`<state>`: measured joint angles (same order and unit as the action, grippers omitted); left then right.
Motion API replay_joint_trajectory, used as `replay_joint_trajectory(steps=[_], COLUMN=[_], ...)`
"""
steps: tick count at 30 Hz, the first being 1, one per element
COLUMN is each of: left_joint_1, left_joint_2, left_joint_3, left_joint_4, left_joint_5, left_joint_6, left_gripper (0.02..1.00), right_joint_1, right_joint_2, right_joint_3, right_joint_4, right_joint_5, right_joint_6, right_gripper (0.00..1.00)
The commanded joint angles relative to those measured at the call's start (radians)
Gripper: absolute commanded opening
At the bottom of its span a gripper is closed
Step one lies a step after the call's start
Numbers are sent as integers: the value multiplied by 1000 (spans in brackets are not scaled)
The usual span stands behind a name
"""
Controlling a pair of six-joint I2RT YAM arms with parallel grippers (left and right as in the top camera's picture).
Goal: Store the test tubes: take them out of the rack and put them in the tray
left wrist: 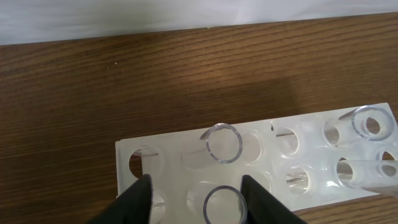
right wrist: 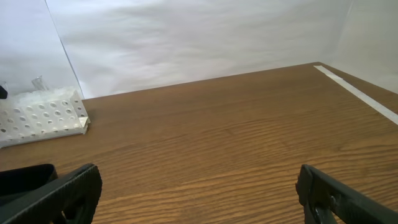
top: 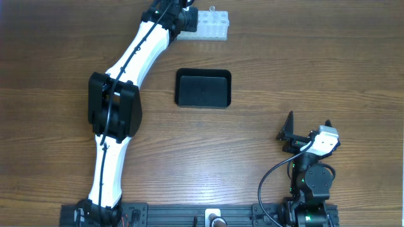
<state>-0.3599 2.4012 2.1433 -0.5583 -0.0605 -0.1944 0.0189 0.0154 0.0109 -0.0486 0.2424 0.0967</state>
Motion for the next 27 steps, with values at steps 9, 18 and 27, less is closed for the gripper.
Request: replay_joint_trajectory(steps=[9, 18, 27], left_joint_1=[-11, -18, -18], left_joint_2=[17, 17, 17], left_joint_3=[26, 26, 26], left_joint_4=[1, 24, 23], left_joint_5=[0, 0, 0], left_joint_6=[8, 8, 8], left_gripper=[340, 266, 318], right_joint_1=[-5, -5, -5], right_joint_2=[-11, -11, -11], right_joint_3=[-5, -5, -5], right_joint_4=[-3, -3, -3], right_joint_5=[-2, -2, -2], right_joint_6=[-5, -5, -5], right_gripper=[993, 993, 993])
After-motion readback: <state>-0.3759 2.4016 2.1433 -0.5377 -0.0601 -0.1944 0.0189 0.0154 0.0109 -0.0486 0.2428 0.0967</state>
